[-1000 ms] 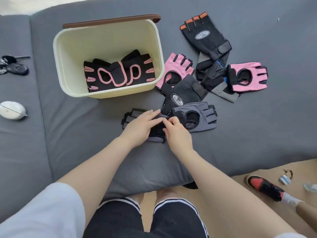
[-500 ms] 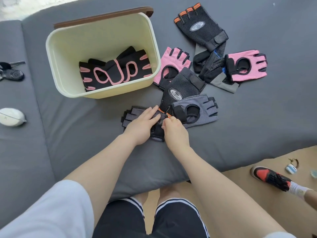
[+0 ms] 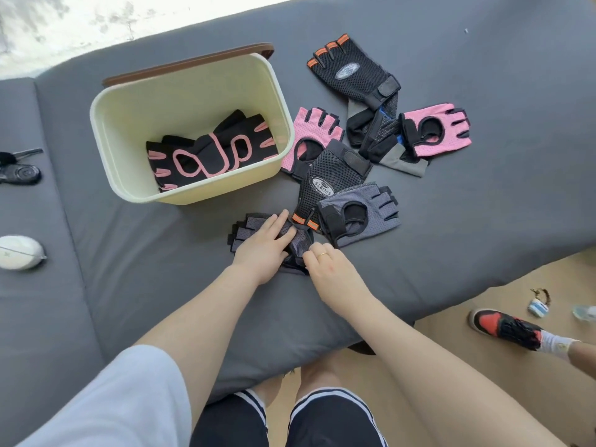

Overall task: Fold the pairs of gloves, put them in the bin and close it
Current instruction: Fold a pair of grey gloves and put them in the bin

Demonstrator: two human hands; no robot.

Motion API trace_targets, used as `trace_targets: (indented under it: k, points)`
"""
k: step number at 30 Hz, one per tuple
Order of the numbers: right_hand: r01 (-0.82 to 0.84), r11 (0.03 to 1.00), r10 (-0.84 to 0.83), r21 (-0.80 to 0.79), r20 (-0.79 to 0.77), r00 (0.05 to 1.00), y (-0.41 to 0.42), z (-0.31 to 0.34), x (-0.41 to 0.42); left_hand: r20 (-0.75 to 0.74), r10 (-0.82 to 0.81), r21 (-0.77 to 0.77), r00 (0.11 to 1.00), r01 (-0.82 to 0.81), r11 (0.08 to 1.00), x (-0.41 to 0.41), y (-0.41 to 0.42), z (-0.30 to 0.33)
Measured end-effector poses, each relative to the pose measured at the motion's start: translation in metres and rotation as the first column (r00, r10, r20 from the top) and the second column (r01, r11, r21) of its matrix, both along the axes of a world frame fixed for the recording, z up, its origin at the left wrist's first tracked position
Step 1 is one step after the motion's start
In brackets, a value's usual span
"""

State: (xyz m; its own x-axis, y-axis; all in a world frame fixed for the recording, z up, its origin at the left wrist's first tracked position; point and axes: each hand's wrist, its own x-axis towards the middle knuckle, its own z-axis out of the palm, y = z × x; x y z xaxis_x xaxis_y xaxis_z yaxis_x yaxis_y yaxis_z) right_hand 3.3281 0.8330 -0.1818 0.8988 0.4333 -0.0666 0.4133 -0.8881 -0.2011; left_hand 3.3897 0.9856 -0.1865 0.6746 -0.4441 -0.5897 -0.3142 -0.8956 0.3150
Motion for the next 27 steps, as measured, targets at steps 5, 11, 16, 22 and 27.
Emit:
trace_targets:
  k: [5,11,16,22,27]
  points:
    - [0.124,0.974,-0.116,0.192,-0.052,0.992,0.005,-0.001,0.011,0.047,0.0,-0.004,0.999,0.0,1.0,0.0,0.001,-0.002]
    - [0.03,0.991,-0.014,0.13,-0.126,0.992,0.007,-0.005,-0.021,0.087,0.035,0.023,0.996,-0.037,0.999,0.0,-0.005,-0.007]
    - [0.157,0.98,-0.129,0.121,-0.215,0.968,-0.011,-0.001,-0.047,0.122,0.053,0.016,0.991,-0.056,0.998,-0.005,-0.012,-0.007]
    - [0.009,0.989,0.054,0.147,-0.417,0.907,-0.011,0.008,-0.011,0.127,0.173,-0.118,0.977,-0.159,0.98,-0.015,-0.01,-0.001]
    - [0.456,0.849,-0.369,0.269,-0.316,0.874,-0.045,0.019,0.035,0.22,0.249,-0.142,0.943,-0.222,0.965,-0.019,-0.018,-0.003]
